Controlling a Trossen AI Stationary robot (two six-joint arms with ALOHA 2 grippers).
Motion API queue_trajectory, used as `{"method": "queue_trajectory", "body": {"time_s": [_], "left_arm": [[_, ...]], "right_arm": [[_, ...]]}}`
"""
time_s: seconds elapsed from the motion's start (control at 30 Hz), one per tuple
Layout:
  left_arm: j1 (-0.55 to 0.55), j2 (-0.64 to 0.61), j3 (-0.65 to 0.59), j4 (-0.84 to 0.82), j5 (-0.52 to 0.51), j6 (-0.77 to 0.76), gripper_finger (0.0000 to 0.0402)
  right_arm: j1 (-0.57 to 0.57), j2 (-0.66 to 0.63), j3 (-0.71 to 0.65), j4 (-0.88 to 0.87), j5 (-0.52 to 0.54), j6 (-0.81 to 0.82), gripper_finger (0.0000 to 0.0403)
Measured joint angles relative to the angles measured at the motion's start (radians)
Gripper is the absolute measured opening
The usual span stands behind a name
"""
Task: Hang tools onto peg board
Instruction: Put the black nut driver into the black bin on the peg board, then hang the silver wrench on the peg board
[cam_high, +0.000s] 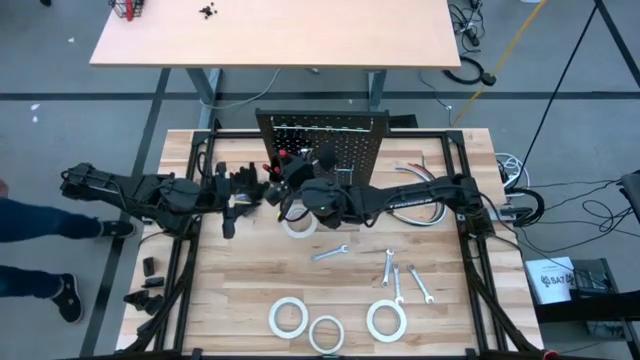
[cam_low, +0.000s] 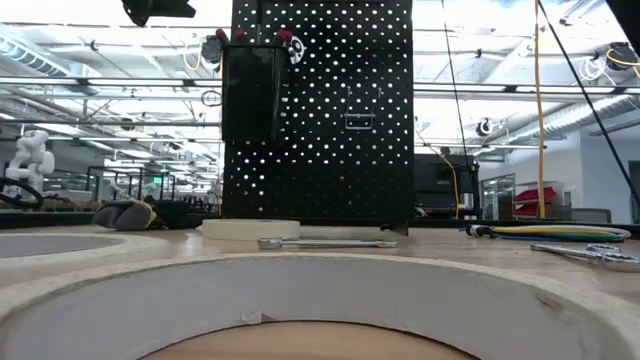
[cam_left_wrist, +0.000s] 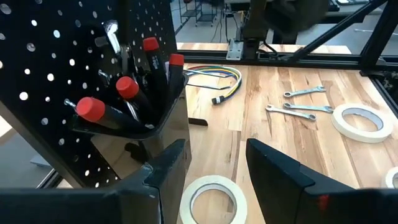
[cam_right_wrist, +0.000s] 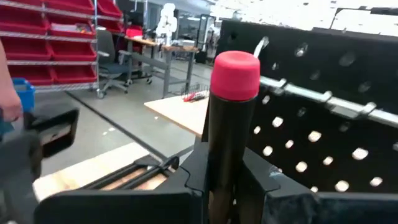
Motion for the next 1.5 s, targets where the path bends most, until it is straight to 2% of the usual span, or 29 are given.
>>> {"method": "queue_trajectory", "body": {"time_s": [0.3,0.37,0.57,0.73,0.83,1.03,1.13,1.23,1.27,1.33,1.4,1.5], "left_arm": [[0.0,0.0,0.0,0.003,0.002,-0.002,0.0171],[0.0,0.0,0.0,0.004,0.002,-0.002,0.0171],[0.0,0.0,0.0,0.013,0.002,-0.002,0.0171],[0.0,0.0,0.0,0.014,-0.001,-0.008,0.0171],[0.0,0.0,0.0,0.016,-0.003,-0.008,0.0171],[0.0,0.0,0.0,0.024,-0.005,-0.008,0.0171],[0.0,0.0,0.0,0.046,-0.005,-0.008,0.0171],[0.0,0.0,0.0,0.073,-0.003,-0.011,0.0171],[0.0,0.0,0.0,0.091,0.013,-0.017,0.0171],[0.0,0.0,0.0,0.121,0.061,-0.036,0.0171],[0.0,0.004,0.0,0.141,0.1,-0.036,0.0171],[0.0,0.019,0.0,0.149,0.111,-0.036,0.0171]], "right_arm": [[0.002,0.001,0.0,-0.106,-0.023,0.053,0.0042],[0.002,0.001,0.0,-0.111,-0.024,0.053,0.0072],[0.0,0.001,0.0,-0.11,-0.023,0.035,0.0195],[0.0,0.001,0.0,-0.091,-0.023,-0.007,0.0249],[0.005,-0.005,0.0,-0.06,-0.023,-0.073,0.026],[0.052,-0.061,0.0,-0.02,-0.015,-0.208,0.0255],[0.087,-0.096,0.0,-0.088,-0.016,-0.225,0.0252],[0.125,-0.136,0.0,-0.287,-0.027,-0.17,0.0252],[0.136,-0.156,0.0,-0.391,-0.05,-0.1,0.0251],[0.147,-0.202,0.0,-0.622,-0.166,0.099,0.0251],[0.148,-0.243,0.0,-0.84,-0.342,0.298,0.0251],[0.144,-0.264,-0.013,-1.093,-0.587,0.48,0.0251]]}}
